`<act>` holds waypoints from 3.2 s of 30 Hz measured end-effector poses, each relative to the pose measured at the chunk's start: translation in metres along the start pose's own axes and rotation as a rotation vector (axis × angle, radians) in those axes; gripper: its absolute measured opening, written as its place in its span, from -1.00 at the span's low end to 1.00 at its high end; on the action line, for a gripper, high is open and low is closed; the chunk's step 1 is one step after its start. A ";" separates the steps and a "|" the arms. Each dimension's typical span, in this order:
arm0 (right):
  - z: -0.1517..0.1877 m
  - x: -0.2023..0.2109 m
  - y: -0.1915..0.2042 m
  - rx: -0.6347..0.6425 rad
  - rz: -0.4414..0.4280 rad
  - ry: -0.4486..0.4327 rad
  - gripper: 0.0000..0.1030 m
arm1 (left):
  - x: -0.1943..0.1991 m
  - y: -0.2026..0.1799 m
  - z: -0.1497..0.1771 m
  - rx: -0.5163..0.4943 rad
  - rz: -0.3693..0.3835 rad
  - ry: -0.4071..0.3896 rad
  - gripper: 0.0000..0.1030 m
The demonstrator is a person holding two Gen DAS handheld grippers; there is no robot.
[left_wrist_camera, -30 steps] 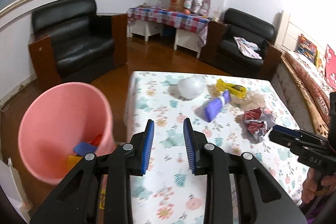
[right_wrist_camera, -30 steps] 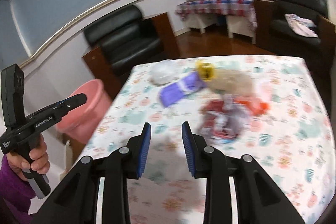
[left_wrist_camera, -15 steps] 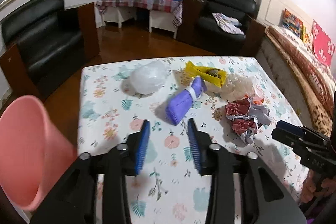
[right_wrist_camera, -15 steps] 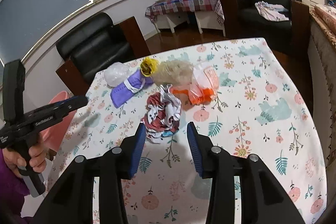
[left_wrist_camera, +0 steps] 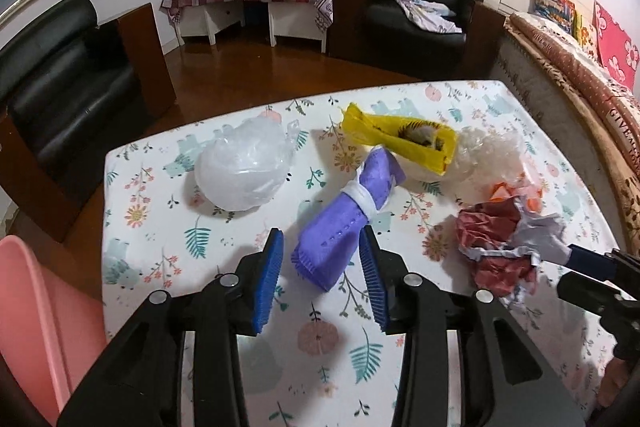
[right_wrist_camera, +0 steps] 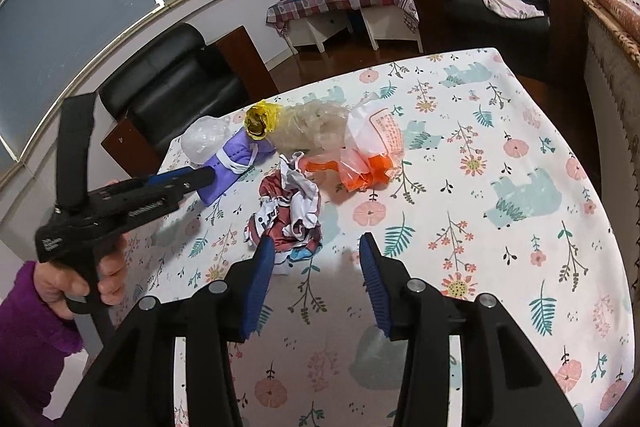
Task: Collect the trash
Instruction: 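Return both tools to the table and grasp the purple cloth with the left tool, then lift purple cloth with left tool while right tool grasps the patterned fabric scrap, then drop purple cloth in pink bucket with left tool while right tool drops fabric scrap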
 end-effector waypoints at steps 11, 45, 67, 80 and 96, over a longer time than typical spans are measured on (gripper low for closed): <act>-0.004 -0.006 0.005 -0.015 -0.026 0.007 -0.10 | -0.007 -0.006 0.008 -0.004 0.008 -0.016 -0.24; -0.015 -0.031 0.021 -0.056 -0.036 0.038 -0.61 | 0.094 -0.019 0.067 0.061 0.053 -0.087 -0.54; -0.002 0.028 0.075 0.079 -0.094 -0.061 -0.85 | 0.141 0.002 0.082 0.120 -0.009 -0.176 -0.54; -0.020 0.021 0.179 0.233 -0.259 -0.062 -0.85 | 0.202 0.067 0.096 0.230 -0.190 -0.277 -0.54; -0.026 0.012 0.305 0.374 -0.437 -0.048 -0.85 | 0.250 0.135 0.126 0.333 -0.429 -0.319 -0.54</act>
Point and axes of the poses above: each gripper's, at about its wrist camera, not at the fingertips, and x roughly against the way its jaws point, y to its left, z to its underside, the point moved 5 cm from there along -x, roughly the way its jaws point, and after that the axes turned 6 degrees about z, right-handed, at the moved point
